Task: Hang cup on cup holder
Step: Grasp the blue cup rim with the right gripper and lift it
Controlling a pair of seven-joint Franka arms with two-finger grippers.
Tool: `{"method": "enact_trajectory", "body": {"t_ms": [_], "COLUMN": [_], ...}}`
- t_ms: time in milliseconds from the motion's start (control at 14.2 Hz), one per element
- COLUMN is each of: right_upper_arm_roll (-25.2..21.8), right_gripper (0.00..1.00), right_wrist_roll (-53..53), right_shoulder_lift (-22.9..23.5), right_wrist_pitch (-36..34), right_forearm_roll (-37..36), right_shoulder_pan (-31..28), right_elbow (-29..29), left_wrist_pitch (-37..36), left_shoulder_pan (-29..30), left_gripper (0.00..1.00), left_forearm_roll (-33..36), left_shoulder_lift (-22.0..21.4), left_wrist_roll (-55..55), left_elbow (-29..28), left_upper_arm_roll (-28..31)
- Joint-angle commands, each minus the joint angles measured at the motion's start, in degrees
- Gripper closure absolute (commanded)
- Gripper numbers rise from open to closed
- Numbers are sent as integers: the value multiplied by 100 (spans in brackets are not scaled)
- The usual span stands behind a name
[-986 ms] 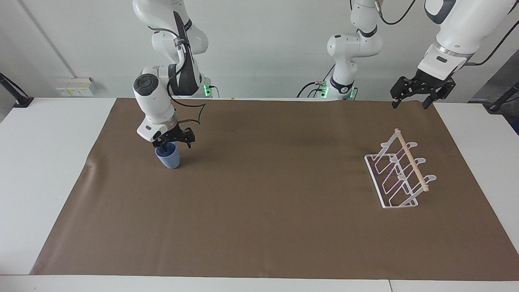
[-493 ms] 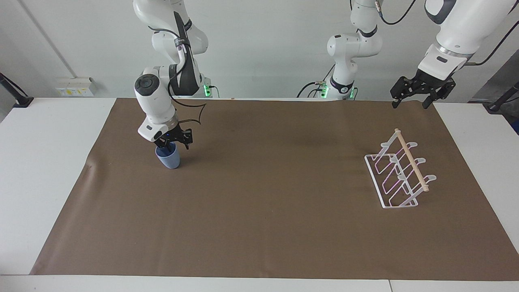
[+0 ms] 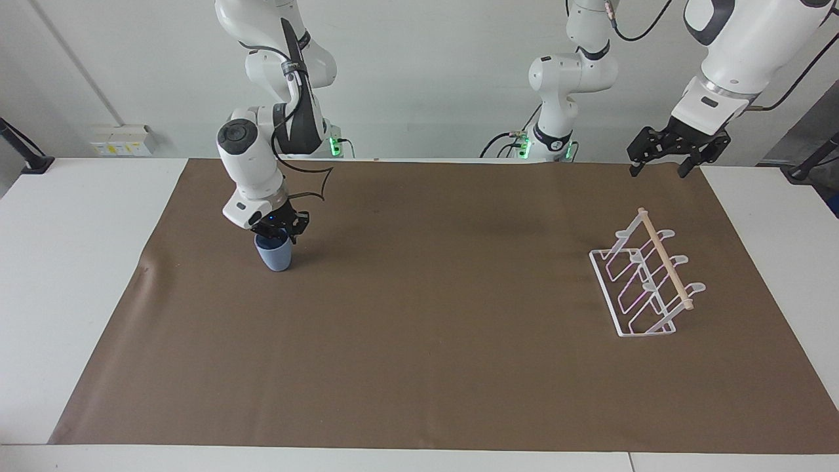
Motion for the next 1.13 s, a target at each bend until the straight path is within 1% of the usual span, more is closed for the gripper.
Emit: {"method": "enact_trajectory", "body": {"t_ms": [0,352,563,634,704,915,1056], "right_upper_arm_roll": [38,38,47,47,73,126,170], "right_gripper": [100,100,100,100,100,100,100], "right_wrist_roll": [21,13,13,4,-5,-83,-407], "right_shoulder_lift": [-98,-89,-19,-10,16,16,16], "right_wrist_pitch": [71,71,18,9,-17,-165,-280], "right_forearm_roll": [108,108,108,116,195,1002,1537], "right_shoulder_pan": [-14,-14,-14,-23,-23,-32,-32], "right_elbow": [-82,-47,181,269,383,709,832], "left_wrist_pitch": [130,130,297,297,288,279,270], "left_shoulder_pan": [-30,-126,-118,-109,-57,-21,32], "left_gripper": [0,0,0,0,0,0,0], "left_forearm_roll": [-89,-80,-115,-254,-534,-940,-1212], "left_shoulder_lift": [-290,-290,-290,-290,-290,-281,-290], "left_wrist_roll": [-18,-97,-27,-36,-53,-71,-184], "left_elbow": [-346,-346,-364,-364,-364,-355,-372], "left_upper_arm_roll": [27,-26,-35,-35,-35,9,9]}}
